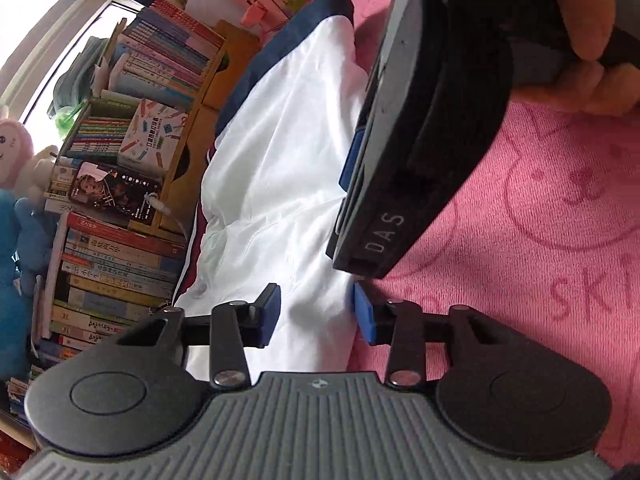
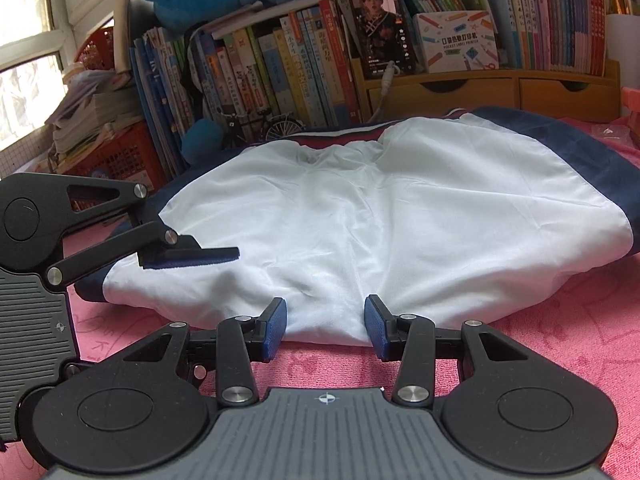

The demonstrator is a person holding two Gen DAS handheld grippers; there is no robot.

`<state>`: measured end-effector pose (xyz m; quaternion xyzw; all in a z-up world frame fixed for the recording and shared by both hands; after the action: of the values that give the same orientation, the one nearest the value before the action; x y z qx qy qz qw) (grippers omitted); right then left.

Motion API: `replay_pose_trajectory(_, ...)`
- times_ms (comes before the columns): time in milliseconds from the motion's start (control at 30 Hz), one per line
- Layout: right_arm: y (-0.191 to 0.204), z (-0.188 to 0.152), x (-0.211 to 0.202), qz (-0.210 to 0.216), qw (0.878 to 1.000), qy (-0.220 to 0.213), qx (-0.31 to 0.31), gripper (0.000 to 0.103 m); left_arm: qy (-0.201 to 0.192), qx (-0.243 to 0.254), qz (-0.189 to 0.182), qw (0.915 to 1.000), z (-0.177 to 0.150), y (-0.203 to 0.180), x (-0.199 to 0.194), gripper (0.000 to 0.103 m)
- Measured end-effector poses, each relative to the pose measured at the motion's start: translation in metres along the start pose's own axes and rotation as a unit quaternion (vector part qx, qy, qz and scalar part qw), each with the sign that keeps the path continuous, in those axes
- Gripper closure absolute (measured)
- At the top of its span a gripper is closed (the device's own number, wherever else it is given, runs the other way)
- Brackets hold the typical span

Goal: Fold clothes

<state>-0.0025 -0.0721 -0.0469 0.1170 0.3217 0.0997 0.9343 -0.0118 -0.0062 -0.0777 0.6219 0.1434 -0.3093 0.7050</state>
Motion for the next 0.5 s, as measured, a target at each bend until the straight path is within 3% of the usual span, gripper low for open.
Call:
replay_pose_trajectory(167, 0.001, 0.000, 0.000, -0.002, 1.000, 0.000, -0.003, 0.059, 0.016, 0.069, 0.021, 0.9973, -0.003, -0.012, 0.002, 0.066)
replay_pose_trajectory(300, 0.000, 0.000, 0.000, 0.001, 1.000, -0.001, 0.001, 0.059, 0.024, 0.143, 0.049, 0.9882, -0.001, -0.025, 0.007, 0.068)
replay_pose_trajectory(433, -0.004, 0.000, -0.001, 0.010, 1.000, -0.002, 0.015, 0.059, 0.068, 0.187, 0.052, 0.9787, -0.014, -0.030, 0.017, 0.084)
replay_pose_trajectory(500, -0.005, 0.000, -0.001, 0.011, 1.000, -0.001, 0.015, 0.059, 0.085, 0.194, 0.056, 0.9757, -0.026, -0.031, 0.019, 0.088)
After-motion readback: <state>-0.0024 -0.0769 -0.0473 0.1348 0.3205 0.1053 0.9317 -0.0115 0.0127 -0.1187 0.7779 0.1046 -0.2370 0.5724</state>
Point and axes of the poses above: each gripper's, at about its wrist camera, not at the fingertips, and x roughly the way its jaws point, y to its left, z to its top, the point moved 3 cm from there along x, roughly the way its jaws point, and after that the axes turned 4 degrees about x, right-handed, at the moved point
